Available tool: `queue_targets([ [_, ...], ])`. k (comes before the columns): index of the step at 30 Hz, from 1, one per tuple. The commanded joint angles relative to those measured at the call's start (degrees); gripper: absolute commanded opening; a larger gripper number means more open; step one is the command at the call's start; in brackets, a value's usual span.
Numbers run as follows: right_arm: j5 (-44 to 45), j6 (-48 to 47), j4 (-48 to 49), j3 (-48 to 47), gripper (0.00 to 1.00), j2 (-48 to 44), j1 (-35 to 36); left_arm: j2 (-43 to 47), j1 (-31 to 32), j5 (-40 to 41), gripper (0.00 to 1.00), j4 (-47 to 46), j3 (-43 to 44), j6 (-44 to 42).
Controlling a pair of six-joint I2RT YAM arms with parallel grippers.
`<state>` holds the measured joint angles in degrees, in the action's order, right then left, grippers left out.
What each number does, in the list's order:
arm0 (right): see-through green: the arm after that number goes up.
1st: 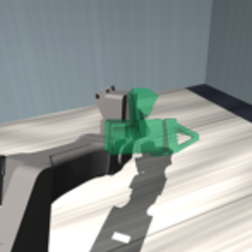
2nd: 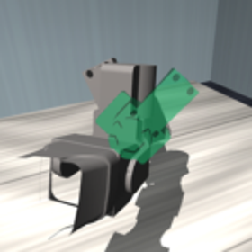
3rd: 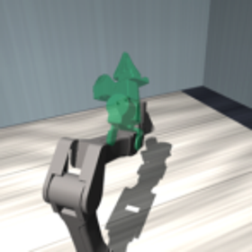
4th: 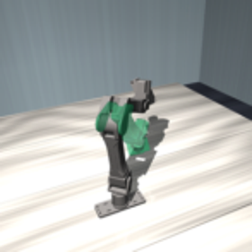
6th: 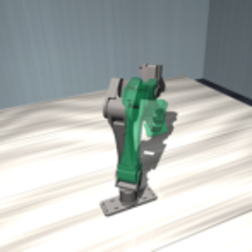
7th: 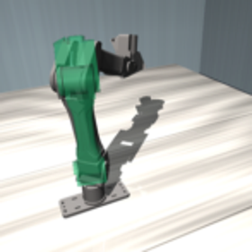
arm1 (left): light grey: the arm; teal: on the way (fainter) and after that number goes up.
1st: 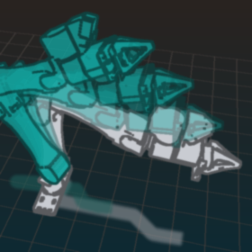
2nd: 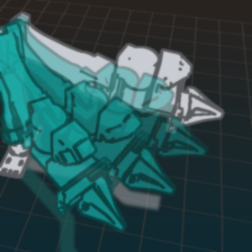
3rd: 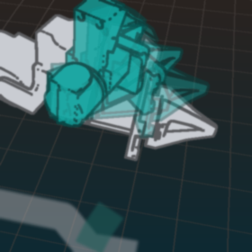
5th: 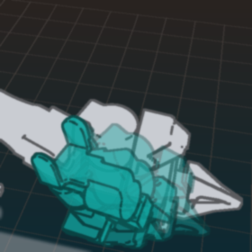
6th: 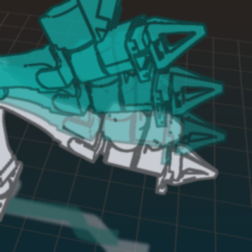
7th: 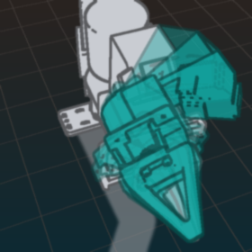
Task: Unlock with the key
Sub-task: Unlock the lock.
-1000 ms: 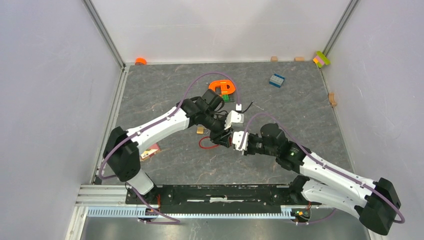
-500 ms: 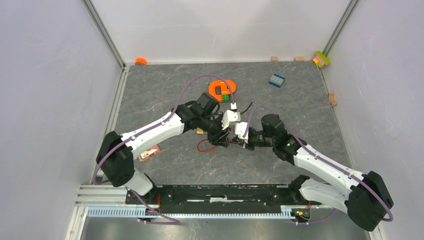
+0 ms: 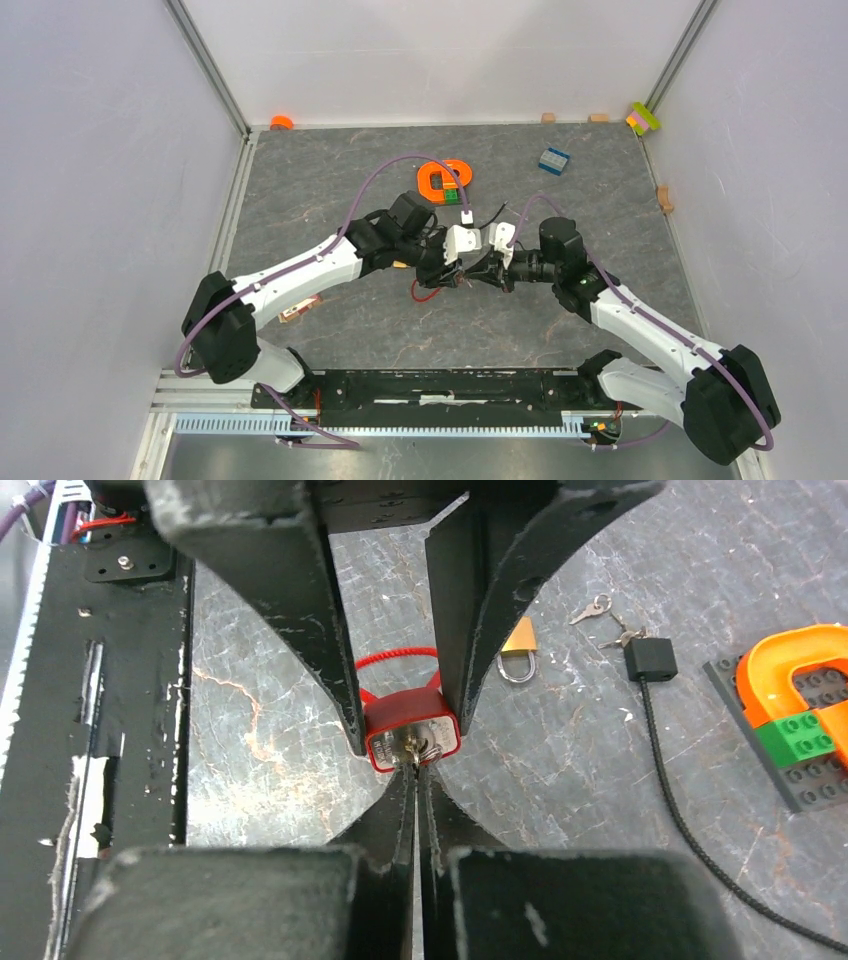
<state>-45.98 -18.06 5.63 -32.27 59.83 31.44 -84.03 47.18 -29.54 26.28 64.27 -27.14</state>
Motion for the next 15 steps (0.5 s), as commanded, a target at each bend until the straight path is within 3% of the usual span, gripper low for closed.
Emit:
queue_targets([
  [1, -7.6, 7.3, 3.0, 0.2, 0.00, -1.4, 0.0, 1.2, -0.2, 6.7, 0.02, -5.4, -0.7, -6.6],
  [15, -7.0, 10.4, 5.1, 1.2, 0.00, -0.1, -1.8, 1.7, -0.9, 10.6, 0.02, -7.2, -0.2, -3.5],
])
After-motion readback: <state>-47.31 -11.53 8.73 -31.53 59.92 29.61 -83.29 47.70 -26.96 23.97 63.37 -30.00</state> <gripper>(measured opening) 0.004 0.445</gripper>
